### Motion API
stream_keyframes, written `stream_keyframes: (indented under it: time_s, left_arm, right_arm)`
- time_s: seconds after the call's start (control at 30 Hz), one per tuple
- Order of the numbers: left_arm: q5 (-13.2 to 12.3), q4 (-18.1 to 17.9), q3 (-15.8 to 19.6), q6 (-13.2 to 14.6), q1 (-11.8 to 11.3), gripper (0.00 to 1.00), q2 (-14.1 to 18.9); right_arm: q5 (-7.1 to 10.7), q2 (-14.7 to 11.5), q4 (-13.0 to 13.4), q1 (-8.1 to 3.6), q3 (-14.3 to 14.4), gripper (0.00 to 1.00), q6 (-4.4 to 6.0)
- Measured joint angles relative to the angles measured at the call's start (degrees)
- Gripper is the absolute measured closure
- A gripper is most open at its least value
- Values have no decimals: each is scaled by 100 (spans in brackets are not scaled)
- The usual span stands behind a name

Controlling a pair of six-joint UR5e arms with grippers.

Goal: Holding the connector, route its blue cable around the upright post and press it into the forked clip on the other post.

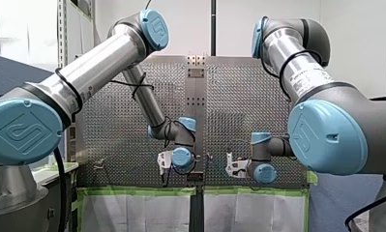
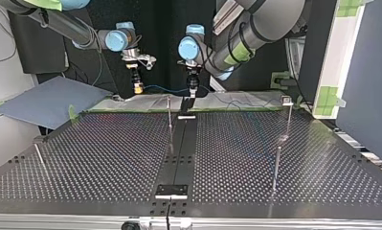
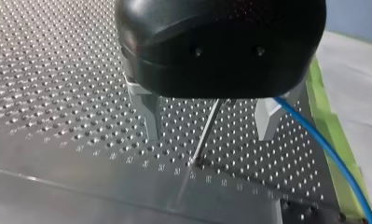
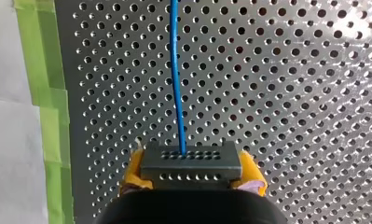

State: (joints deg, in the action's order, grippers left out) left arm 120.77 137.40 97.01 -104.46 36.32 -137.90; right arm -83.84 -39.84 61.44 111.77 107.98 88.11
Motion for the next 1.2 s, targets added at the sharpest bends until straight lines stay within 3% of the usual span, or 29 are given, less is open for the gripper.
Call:
stream_keyframes:
  time_s: [0.4,0.67,1.2]
  left_arm:
    - [533,7,0,22,24,0,-1]
    - [525,-16,0,63,137,0,-2]
    - [417,-124,-5,70,263,0,-3]
  right_arm:
    - [13,5,-26,93,3,100,-87]
    - [8,6,-122,218,6,100,-219]
    - [14,6,-123,253,6,100,-210]
